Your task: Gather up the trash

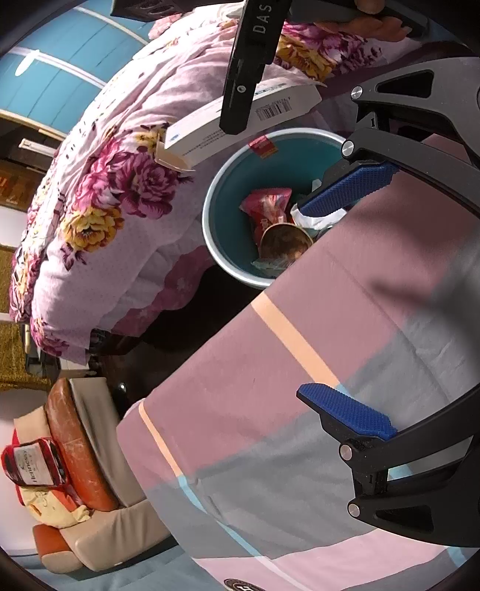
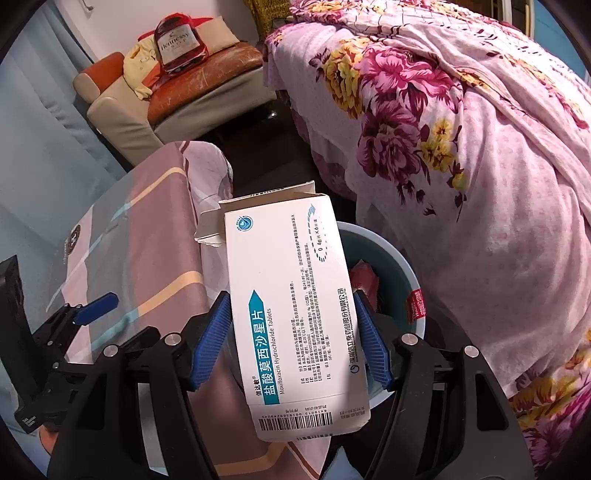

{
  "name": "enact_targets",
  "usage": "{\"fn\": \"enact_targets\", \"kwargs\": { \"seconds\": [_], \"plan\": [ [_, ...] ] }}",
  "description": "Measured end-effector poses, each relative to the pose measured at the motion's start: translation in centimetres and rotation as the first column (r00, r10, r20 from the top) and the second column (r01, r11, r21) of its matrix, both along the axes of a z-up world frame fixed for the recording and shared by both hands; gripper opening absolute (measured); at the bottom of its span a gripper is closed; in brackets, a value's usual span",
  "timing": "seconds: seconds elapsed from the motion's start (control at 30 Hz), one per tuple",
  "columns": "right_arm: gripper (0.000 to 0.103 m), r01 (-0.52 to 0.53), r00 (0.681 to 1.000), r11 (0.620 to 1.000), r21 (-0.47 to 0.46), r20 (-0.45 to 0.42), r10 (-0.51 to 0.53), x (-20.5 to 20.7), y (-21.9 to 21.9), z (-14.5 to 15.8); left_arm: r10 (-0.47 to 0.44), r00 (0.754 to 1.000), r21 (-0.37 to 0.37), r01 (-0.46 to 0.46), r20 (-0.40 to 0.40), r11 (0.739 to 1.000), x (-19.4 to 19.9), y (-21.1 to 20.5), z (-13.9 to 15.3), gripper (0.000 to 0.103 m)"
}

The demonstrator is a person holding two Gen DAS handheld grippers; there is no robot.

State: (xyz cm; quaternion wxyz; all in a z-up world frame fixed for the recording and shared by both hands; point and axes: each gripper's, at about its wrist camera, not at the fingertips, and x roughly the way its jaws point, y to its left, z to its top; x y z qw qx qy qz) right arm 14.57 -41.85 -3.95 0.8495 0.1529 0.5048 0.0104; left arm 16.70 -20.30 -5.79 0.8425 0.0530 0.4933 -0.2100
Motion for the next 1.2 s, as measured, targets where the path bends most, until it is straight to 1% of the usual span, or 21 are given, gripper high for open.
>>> {"fn": "enact_targets", "kwargs": {
  "seconds": [0.33, 0.4, 0.53, 0.67, 0.8, 1.0, 1.07, 1.13, 1.2],
  "plan": [
    [0.064, -0.017, 0.999, 1.000, 0.001, -0.028, 0.017, 0.7, 0.7, -1.1, 0.015, 1.000, 0.004, -0.015, 0.001, 1.000, 0.5, 0.4, -0.4, 0.092],
    [0.072, -0.018, 0.999, 1.000, 0.005, -0.034, 0.018, 0.8, 0.7, -1.2, 0.016, 1.000, 0.005, -0.016, -0.001, 1.000, 0.6, 0.4, -0.4, 0.092],
    [0.079, -0.015, 0.999, 1.000, 0.026, -0.048, 0.016, 0.7, 0.6, -1.4, 0.024, 1.000, 0.020, -0.025, 0.006, 0.999, 0.7, 0.4, -0.5, 0.092],
    [0.090, -0.011, 0.997, 0.999, 0.042, -0.071, 0.014, 0.4, 0.6, -1.4, 0.038, 0.999, 0.026, -0.038, 0.011, 0.999, 0.5, 0.6, -0.3, 0.092],
    [0.096, -0.033, 0.997, 0.999, 0.007, -0.064, 0.033, -0.5, 1.3, -0.6, 0.038, 0.999, 0.010, -0.038, 0.017, 0.999, -0.1, 1.1, 0.4, 0.092],
    [0.096, -0.062, 0.998, 0.997, -0.049, -0.031, 0.060, -2.4, 2.1, 1.4, 0.052, 0.999, -0.013, -0.052, 0.012, 0.999, -1.4, 2.0, 1.6, 0.095],
    [0.096, -0.067, 0.998, 0.995, -0.071, -0.019, 0.066, -3.2, 2.4, 2.2, 0.061, 0.998, -0.007, -0.060, 0.026, 0.998, -2.0, 2.3, 2.1, 0.096],
    [0.096, -0.072, 0.997, 0.994, -0.079, -0.008, 0.072, -4.1, 2.7, 2.8, 0.071, 0.997, 0.000, -0.071, 0.030, 0.997, -2.5, 2.6, 2.5, 0.099],
    [0.096, -0.077, 0.997, 0.993, -0.094, 0.001, 0.078, -5.0, 3.1, 3.4, 0.081, 0.996, 0.005, -0.081, 0.036, 0.997, -3.1, 2.9, 2.9, 0.099]
  ]
}}
